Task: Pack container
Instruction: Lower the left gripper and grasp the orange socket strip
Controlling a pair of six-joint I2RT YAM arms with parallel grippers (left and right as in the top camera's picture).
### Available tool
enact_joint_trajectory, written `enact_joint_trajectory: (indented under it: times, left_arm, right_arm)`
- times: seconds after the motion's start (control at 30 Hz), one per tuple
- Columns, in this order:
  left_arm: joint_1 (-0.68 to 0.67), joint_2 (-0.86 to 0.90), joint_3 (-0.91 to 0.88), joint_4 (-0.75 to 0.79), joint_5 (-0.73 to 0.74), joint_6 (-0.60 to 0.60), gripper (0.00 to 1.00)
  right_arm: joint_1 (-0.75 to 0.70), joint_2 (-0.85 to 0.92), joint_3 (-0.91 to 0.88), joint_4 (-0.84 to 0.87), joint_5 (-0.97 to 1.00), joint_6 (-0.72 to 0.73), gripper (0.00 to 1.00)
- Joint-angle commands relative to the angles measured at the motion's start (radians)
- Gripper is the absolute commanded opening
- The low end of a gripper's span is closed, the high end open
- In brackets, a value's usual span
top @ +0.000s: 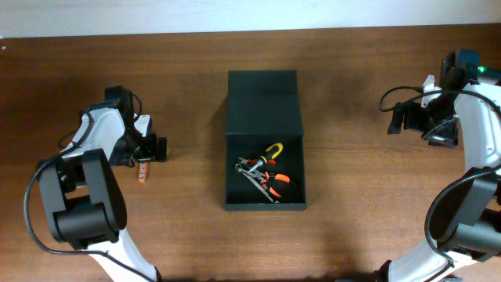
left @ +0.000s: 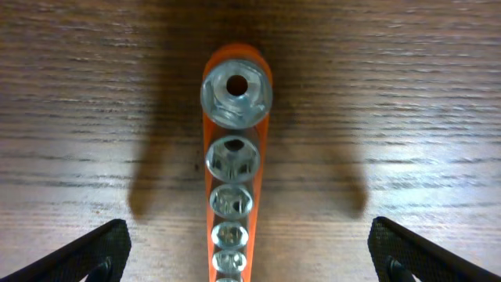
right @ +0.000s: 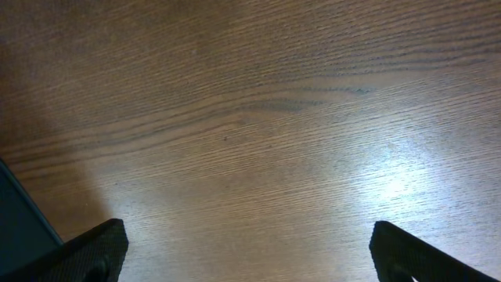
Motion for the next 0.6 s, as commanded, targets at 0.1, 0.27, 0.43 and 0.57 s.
enact_joint_trajectory:
  times: [0.1,0.27,0.43,0.57]
  left_arm:
    - [0.004,0.04,-0.014,0.012,0.012,0.002,0.99]
    - [0.004,0.04,-0.014,0.026,0.02,0.001,0.99]
    - [0.004,0.04,-0.014,0.025,0.02,0.001,0.89]
    - [0.004,0.04,-0.014,0.025,0.019,0.001,0.62]
  right_arm:
    - [-0.001,-0.008,-0.002,0.003,0.002,0.002,0.99]
    - [-0.001,-0.008,-0.002,0.003,0.002,0.002,0.99]
    - [-0.001,-0.008,-0.002,0.002,0.002,0.002,0.99]
    - [-0.001,-0.008,-0.002,0.003,0.002,0.002,0.99]
